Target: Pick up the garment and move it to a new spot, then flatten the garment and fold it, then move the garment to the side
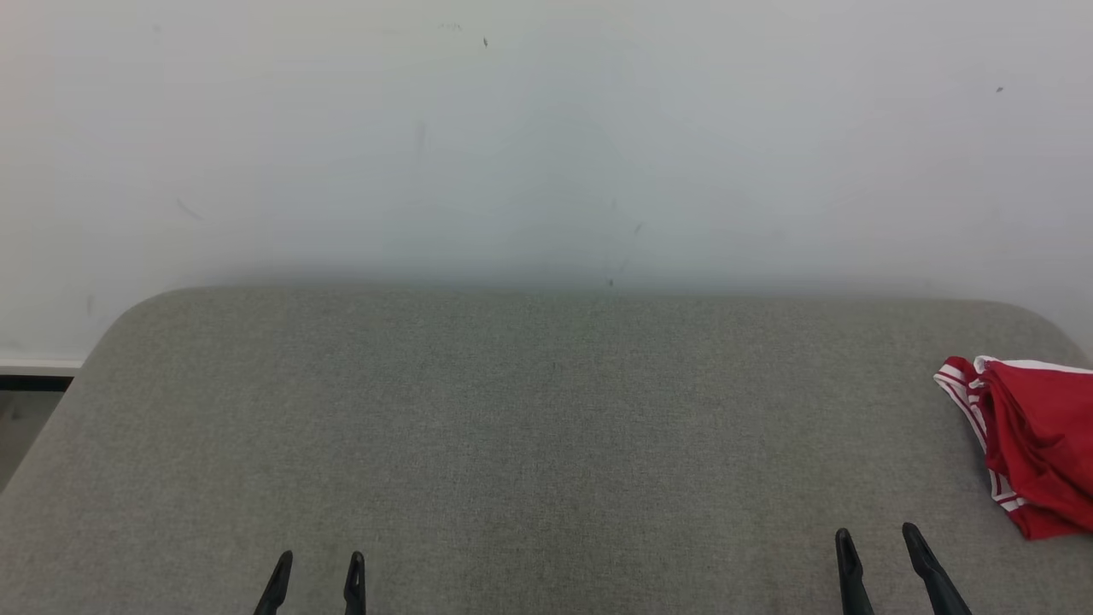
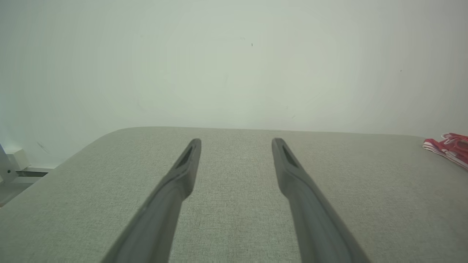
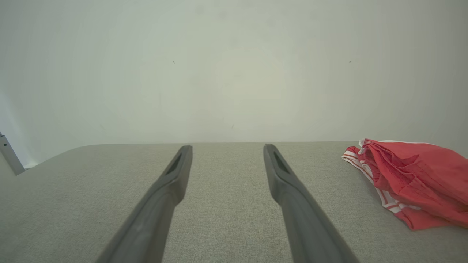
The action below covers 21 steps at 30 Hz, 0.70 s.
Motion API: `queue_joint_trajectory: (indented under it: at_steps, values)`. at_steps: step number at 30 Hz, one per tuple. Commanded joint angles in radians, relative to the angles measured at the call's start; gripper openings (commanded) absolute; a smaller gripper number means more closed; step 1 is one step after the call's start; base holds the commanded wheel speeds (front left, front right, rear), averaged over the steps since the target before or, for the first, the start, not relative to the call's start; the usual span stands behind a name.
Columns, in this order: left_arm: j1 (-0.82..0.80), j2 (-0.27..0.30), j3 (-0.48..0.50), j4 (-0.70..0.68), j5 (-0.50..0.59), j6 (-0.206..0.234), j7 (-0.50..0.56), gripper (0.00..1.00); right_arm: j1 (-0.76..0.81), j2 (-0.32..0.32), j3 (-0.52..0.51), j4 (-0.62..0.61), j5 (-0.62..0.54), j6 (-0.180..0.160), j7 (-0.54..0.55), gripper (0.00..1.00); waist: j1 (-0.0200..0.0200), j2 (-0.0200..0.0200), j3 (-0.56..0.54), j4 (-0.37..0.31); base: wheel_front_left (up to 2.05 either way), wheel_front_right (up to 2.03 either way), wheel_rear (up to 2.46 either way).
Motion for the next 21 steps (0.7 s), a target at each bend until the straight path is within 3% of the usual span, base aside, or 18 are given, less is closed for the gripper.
queue_joint_trajectory:
  at_steps: [1,6,7,11,21]
  values:
    - [0.016,-0.004,0.004,0.005,-0.001,-0.006,-0.004,1.00,0.012,0.003,0.000,0.000,-0.004,-0.003,0.000,1.00,-0.0001,0.0000,-0.005,-0.001,0.00,0.00,0.00]
    - [0.023,-0.005,0.000,0.010,0.000,-0.010,-0.004,1.00,0.025,0.004,-0.009,0.002,0.001,-0.003,0.000,1.00,-0.0001,0.0000,-0.014,0.002,0.00,0.00,0.00]
    - [0.011,-0.001,0.000,0.010,-0.001,-0.008,0.000,0.00,0.015,0.001,-0.007,0.003,-0.002,0.000,0.000,0.00,0.0000,0.0000,-0.013,0.001,0.00,0.00,0.00]
    - [0.019,-0.001,-0.002,0.046,-0.010,-0.008,0.004,0.00,0.025,0.004,-0.006,0.040,0.006,0.000,0.003,0.00,0.0000,0.0000,-0.013,0.001,0.00,0.00,0.00]
    - [-0.035,-0.002,0.004,0.076,-0.215,-0.012,0.039,0.00,-0.030,0.005,-0.038,0.073,0.203,0.000,0.064,0.00,0.0000,0.0000,-0.001,-0.004,0.00,0.00,0.00]
